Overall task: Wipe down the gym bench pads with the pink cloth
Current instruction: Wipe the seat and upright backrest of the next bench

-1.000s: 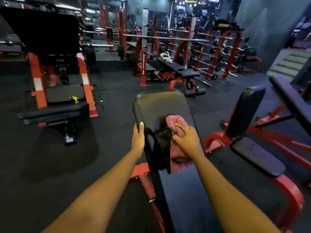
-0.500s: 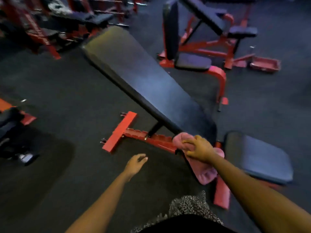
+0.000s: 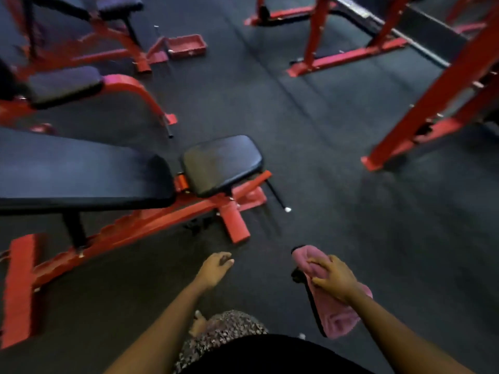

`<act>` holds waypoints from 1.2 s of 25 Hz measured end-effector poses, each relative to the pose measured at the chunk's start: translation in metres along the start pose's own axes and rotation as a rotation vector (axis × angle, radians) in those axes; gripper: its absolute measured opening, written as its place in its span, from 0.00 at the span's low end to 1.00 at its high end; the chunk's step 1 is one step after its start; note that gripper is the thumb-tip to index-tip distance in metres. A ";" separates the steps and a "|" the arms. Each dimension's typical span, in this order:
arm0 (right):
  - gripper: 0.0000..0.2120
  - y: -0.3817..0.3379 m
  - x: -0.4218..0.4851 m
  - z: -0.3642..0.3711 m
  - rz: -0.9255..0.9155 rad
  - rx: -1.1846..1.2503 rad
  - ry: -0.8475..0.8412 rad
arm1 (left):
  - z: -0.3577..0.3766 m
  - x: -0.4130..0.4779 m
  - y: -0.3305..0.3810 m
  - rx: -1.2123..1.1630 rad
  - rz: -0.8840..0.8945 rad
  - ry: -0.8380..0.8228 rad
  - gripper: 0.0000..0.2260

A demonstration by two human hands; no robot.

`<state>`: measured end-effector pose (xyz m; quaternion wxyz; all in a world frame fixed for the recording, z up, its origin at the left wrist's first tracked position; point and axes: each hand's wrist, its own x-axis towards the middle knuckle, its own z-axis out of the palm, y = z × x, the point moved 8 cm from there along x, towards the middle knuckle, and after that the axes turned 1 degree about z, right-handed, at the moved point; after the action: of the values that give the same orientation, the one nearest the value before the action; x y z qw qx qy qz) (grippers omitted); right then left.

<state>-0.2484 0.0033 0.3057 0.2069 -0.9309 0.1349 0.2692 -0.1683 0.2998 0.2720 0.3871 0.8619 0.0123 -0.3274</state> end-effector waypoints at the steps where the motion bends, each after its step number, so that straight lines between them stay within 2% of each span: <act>1: 0.24 0.040 -0.015 0.000 0.051 0.042 0.012 | 0.026 0.004 0.022 0.033 0.018 -0.029 0.16; 6: 0.23 0.230 -0.094 -0.009 0.315 0.192 0.079 | 0.178 0.027 0.132 0.287 0.136 -0.306 0.17; 9: 0.25 0.313 -0.115 -0.010 0.419 0.240 0.082 | 0.243 0.049 0.201 0.377 0.207 -0.394 0.17; 12: 0.26 0.368 -0.101 -0.020 0.501 0.278 0.096 | 0.266 0.087 0.259 0.372 0.247 -0.391 0.17; 16: 0.24 0.410 -0.008 -0.079 0.476 0.284 0.125 | 0.244 0.173 0.297 0.235 0.176 -0.234 0.15; 19: 0.24 0.410 0.093 -0.158 0.383 0.262 0.170 | 0.202 0.240 0.315 0.138 0.109 -0.131 0.14; 22: 0.23 0.377 0.213 -0.263 0.195 0.195 0.180 | 0.139 0.305 0.353 0.006 0.029 0.019 0.13; 26: 0.22 0.290 0.359 -0.390 -0.123 0.088 0.207 | 0.063 0.369 0.383 -0.168 -0.041 0.257 0.13; 30: 0.22 0.200 0.483 -0.471 -0.402 -0.011 0.183 | 0.007 0.411 0.387 -0.421 -0.170 0.474 0.13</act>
<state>0.2844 -0.4554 0.3360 0.2382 -0.9607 -0.0366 0.1378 0.2572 -0.0715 0.2882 0.5145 0.8111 0.2412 -0.1389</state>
